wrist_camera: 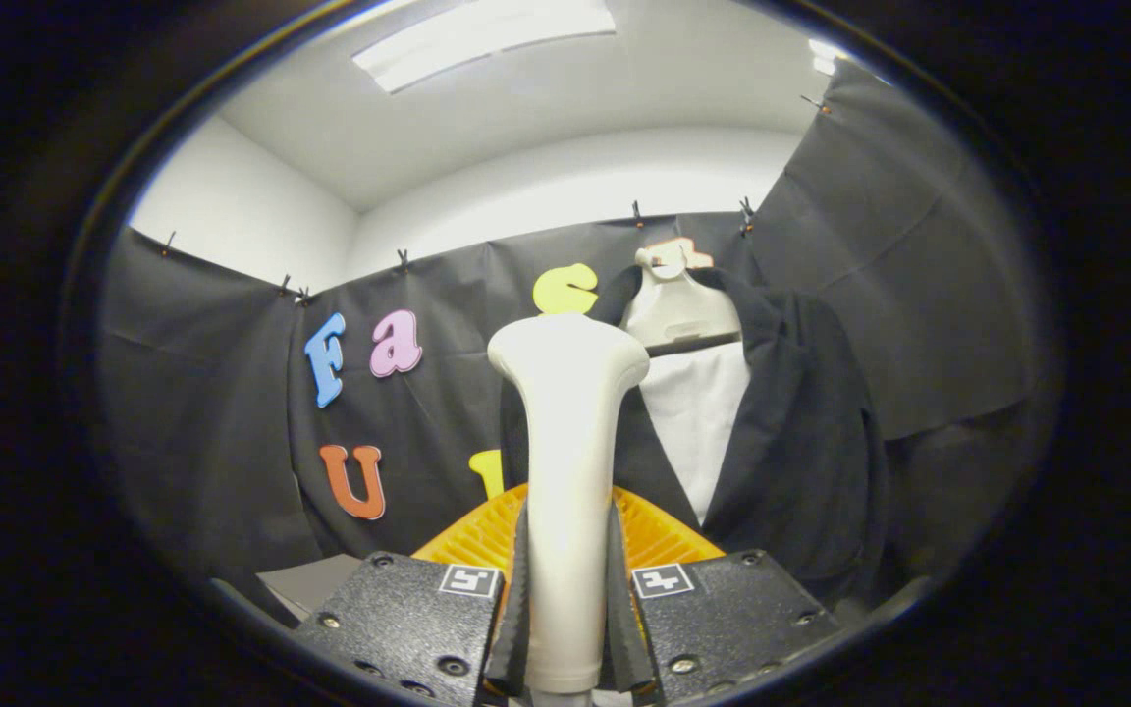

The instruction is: Iron the clothes twice with a garment steamer, once on the left side and once on the right side.

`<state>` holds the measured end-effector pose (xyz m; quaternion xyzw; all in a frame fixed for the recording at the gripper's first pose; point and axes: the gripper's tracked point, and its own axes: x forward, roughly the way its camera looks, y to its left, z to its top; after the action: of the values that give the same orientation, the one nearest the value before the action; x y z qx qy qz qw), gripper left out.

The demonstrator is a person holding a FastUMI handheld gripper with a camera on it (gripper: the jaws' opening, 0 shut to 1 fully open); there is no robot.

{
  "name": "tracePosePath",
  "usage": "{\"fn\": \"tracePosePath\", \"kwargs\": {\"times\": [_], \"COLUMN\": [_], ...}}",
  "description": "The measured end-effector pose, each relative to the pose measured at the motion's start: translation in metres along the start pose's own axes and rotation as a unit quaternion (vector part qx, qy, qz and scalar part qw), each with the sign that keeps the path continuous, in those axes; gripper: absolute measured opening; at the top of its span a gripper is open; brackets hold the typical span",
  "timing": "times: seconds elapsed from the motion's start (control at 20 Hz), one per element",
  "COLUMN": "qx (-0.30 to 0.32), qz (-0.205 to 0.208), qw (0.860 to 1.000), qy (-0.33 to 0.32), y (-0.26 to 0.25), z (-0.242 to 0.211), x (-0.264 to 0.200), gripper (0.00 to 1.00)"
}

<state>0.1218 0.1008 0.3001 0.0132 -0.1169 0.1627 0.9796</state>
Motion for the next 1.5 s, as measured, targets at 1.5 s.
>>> {"fn": "tracePosePath", "kwargs": {"times": [1.5], "qx": [-0.015], "qz": [-0.083], "qw": [0.987], "qy": [0.134], "y": [-0.044], "z": [-0.126], "x": [-0.010], "gripper": [0.36]}}
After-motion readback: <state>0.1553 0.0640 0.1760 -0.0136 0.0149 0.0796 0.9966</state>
